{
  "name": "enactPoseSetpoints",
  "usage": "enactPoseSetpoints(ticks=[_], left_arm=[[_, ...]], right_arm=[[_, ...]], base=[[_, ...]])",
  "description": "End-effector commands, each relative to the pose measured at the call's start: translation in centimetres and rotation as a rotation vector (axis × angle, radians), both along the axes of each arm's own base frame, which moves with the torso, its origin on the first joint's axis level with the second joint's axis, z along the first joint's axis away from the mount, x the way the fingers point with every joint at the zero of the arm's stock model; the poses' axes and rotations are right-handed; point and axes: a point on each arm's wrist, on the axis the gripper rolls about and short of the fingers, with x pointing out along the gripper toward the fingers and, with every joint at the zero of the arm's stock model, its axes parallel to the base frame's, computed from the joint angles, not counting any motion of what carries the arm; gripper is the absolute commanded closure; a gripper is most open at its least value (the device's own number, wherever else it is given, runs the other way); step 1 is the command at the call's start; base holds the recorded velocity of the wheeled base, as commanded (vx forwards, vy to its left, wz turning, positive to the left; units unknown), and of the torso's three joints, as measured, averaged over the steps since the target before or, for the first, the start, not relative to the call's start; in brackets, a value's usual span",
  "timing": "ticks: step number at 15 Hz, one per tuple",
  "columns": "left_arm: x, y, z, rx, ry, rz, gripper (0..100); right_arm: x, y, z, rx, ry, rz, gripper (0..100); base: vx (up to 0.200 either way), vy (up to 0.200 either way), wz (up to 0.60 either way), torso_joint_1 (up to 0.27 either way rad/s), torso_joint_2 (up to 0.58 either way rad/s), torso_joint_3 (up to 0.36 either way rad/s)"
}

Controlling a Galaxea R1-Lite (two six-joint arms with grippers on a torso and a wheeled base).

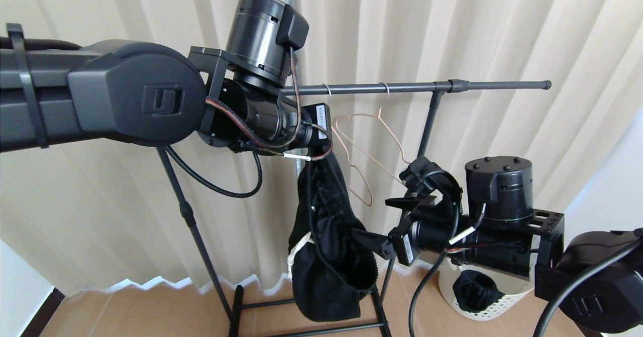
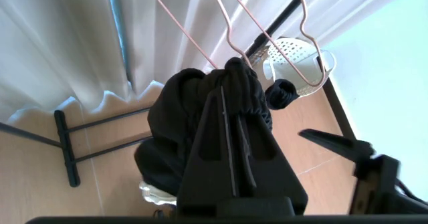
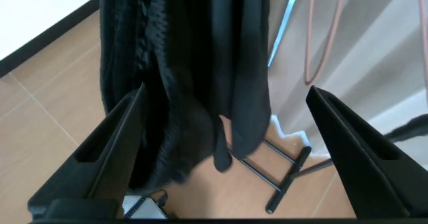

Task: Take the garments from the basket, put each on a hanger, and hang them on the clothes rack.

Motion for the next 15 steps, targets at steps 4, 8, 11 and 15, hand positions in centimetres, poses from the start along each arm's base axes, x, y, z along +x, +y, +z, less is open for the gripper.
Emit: enactPoseSetpoints(ticks=[4,8,11,15], left_arm=[[-0.9,-0.9,0.1,0.006,-0.005,-0.038,100],[-1.8,-0.9,0.4,0.015,-0.011,-0.061,100],[-2.3,-0.6,0.7,0.014,-0.015,-0.067,100],[-2.7,-0.2,0.9,0.011,-0.016,-0.069,100]], right_arm=[[0.4,0.3,-2.9,-0.055,0.066,-0.002,0],[1.4,-0.4,-3.5,-0.069,0.076,-0.037,0],[1.9,-0.2,-4.8,-0.094,0.104,-0.049,0],[2.5,-0.6,-5.1,-0.134,0.079,-0.09,100]], base=[[0.0,0.0,0.0,0.0,0.0,0.0],[0.0,0.0,0.0,0.0,0.0,0.0],[0.0,0.0,0.0,0.0,0.0,0.0],[0.0,0.0,0.0,0.0,0.0,0.0]])
